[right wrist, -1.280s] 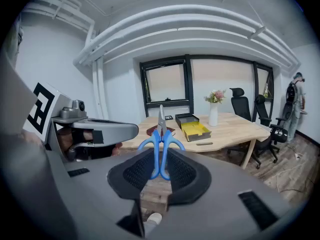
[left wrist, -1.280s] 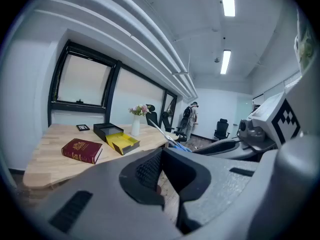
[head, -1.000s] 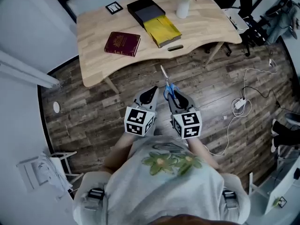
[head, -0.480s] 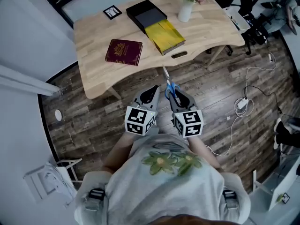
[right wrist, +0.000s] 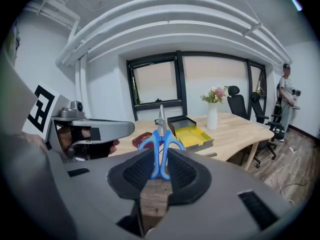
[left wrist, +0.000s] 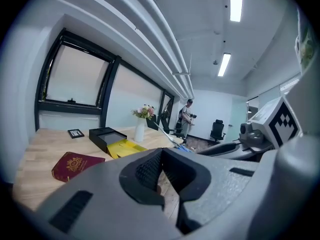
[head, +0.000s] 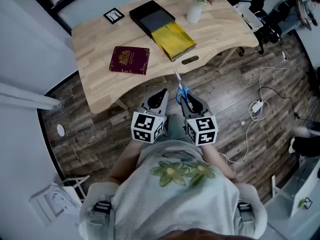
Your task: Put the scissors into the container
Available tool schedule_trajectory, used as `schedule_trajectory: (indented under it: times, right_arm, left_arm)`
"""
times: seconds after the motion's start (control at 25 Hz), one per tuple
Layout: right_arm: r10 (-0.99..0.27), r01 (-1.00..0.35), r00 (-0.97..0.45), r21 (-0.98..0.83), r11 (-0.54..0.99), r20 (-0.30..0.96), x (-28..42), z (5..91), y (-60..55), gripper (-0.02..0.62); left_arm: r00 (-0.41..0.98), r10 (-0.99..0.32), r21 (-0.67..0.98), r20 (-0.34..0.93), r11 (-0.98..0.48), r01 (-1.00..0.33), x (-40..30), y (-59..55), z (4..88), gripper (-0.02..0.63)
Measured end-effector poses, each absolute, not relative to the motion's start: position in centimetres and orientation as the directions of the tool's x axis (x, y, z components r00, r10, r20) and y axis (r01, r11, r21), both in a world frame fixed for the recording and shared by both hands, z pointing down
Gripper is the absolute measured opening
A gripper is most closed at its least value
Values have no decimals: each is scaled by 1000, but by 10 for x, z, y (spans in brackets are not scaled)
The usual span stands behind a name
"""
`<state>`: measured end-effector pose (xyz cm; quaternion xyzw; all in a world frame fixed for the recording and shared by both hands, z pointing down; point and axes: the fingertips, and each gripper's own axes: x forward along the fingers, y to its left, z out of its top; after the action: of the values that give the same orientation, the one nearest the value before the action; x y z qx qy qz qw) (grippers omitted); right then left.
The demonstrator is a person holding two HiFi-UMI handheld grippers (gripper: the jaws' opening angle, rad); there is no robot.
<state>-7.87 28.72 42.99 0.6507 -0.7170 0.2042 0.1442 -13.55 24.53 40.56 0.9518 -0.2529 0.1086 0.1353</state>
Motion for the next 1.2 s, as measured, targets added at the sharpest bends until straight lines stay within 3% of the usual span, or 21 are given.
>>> schedule_trajectory:
  times: [1.2]
  right_arm:
    - [-866, -991, -110, -124, 56, 488, 55, 437, 146, 81]
  left_arm:
    - [855, -415, 213, 311, -846, -488, 1, 105, 420, 8]
